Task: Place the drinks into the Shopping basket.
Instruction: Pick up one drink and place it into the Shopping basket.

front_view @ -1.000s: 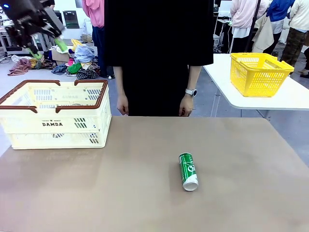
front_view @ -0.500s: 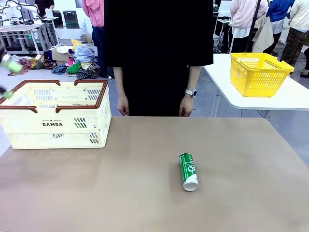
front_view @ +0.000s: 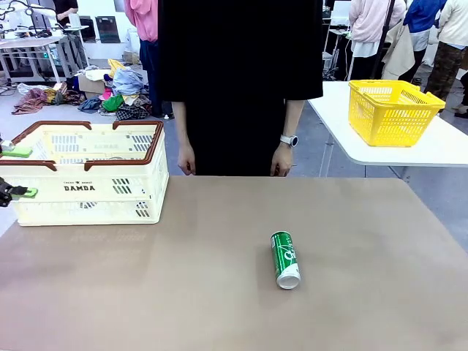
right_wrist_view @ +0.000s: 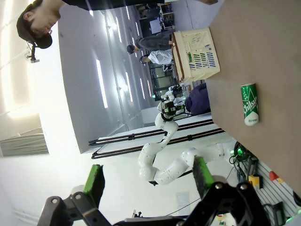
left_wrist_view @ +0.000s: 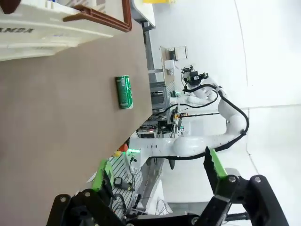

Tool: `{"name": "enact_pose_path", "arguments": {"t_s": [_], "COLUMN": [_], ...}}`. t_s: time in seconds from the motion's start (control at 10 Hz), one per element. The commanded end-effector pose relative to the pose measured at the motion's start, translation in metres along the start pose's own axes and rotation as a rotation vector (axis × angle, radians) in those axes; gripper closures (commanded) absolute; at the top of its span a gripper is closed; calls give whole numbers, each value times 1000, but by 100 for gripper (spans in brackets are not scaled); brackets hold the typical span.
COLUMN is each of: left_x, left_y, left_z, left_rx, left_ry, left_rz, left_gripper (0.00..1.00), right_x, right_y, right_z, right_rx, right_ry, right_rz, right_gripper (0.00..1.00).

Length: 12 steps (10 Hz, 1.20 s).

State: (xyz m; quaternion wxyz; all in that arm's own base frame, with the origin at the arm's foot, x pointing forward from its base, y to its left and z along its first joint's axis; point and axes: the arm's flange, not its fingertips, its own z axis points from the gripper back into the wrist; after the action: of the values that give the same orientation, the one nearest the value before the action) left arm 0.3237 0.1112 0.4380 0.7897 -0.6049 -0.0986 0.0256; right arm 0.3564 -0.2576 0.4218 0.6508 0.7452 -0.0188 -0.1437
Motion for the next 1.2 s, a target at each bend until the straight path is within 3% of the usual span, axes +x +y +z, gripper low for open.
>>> {"name": "enact_pose_path", "arguments": {"t_s": [0.0,1.1], "left_x": [-22,-22], "left_y": [-12,-12], "left_z": [12,12], "left_rx": [13,13], "left_ry": [-11,-11], "left_rz": [-44,-44], "left_gripper": [0,0], "right_x": [-3,-3], "right_y": [4,4], "right_z": [-1,-1], "right_rx": [-1,-1], "right_ry": [2,2], "right_rz": [-12,-12], "right_gripper": [0,0]}}
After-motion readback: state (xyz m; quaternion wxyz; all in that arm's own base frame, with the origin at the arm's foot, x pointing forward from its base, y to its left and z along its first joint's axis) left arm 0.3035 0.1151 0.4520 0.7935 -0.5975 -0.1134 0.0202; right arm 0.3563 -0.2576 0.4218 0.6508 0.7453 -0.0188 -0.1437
